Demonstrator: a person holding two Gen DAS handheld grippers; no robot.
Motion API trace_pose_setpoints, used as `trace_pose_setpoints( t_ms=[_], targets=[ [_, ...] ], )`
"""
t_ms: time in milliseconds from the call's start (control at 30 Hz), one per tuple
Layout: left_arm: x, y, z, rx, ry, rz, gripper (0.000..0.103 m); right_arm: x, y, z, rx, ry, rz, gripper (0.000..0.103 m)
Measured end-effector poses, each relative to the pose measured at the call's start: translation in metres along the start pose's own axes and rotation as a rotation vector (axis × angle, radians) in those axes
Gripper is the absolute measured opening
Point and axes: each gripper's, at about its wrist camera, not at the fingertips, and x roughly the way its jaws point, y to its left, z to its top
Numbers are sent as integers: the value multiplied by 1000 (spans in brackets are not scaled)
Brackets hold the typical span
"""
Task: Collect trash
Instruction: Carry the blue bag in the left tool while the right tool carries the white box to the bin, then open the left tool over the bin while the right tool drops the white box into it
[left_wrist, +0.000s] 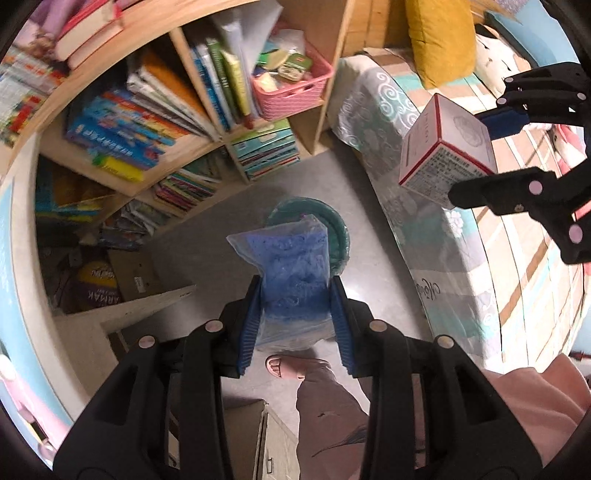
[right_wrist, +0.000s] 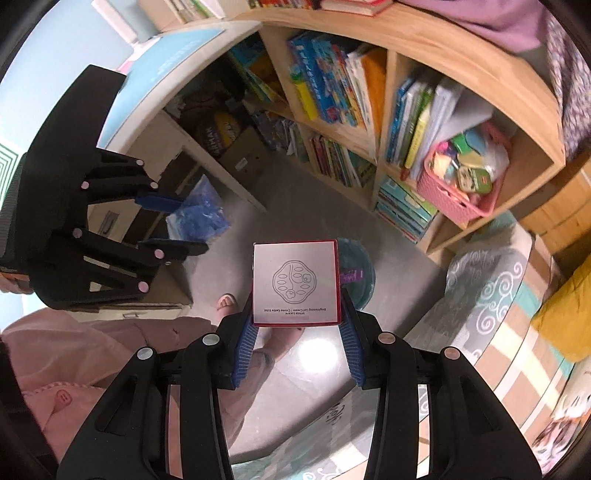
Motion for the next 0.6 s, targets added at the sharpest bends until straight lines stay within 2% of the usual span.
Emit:
trace_pose_setpoints(
  t_ms=[300, 333, 367, 400, 433, 467, 600],
  targets=[
    [15, -15, 17, 23, 27, -38, 34, 2, -13, -5, 46, -3, 22, 43],
    [16, -16, 19, 25, 25, -40, 36, 3, -14, -5, 47, -1, 27, 43],
    [17, -16, 21, 26, 24, -37, 43, 3, -15, -4, 47, 0, 26, 44],
    [19, -16, 23, 23, 25, -25, 63, 3, -16, -4, 47, -5, 20, 47],
    [19, -16, 25, 22, 20, -18, 64, 2, -19, -4, 52, -11, 19, 58],
    [20, -16, 26, 27, 21, -19, 64, 0, -22, -4, 69, -24, 22, 62],
    [23, -13, 30, 23, 34, -15, 64, -4, -33, -2, 105, -41, 33, 63]
  ],
)
